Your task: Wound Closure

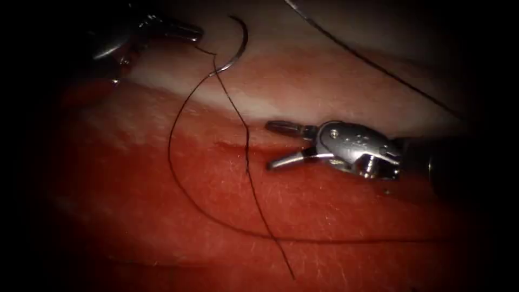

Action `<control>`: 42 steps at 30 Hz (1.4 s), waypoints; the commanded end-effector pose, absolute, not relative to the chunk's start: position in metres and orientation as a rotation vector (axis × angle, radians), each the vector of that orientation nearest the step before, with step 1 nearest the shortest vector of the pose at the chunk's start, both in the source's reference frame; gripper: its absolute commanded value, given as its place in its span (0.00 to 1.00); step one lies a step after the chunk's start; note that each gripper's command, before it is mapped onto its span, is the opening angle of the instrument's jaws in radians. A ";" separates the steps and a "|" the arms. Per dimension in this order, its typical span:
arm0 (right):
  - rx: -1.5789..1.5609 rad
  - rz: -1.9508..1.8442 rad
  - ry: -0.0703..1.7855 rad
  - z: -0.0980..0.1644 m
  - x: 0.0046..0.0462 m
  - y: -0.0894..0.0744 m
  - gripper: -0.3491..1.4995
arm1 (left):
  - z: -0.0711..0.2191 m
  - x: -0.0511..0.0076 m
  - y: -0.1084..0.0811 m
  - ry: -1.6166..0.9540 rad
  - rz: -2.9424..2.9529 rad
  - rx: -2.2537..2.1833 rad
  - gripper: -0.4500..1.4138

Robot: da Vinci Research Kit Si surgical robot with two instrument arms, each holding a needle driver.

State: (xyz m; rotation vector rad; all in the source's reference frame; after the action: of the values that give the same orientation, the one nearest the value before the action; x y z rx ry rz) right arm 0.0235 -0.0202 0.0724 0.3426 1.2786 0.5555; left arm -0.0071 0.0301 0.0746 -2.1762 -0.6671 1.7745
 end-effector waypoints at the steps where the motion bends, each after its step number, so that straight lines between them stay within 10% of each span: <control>1: 0.344 0.557 1.296 0.073 0.0258 -0.019 0.74 | 0.075 -0.0076 0.030 -0.660 1.784 -2.173 0.00; 12: 0.352 0.540 1.365 0.075 0.0315 -0.017 0.67 | 0.072 -0.0090 0.026 -0.503 1.760 -2.165 0.00; 42: 0.643 0.739 1.627 0.078 0.0292 -0.016 0.41 | 0.076 -0.0138 0.014 -0.652 1.600 -2.273 0.00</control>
State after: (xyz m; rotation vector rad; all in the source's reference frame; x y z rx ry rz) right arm 0.0282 -0.0163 0.0777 0.6538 1.6290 0.7412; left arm -0.0134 0.0142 0.0757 -2.2731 -0.6513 1.6021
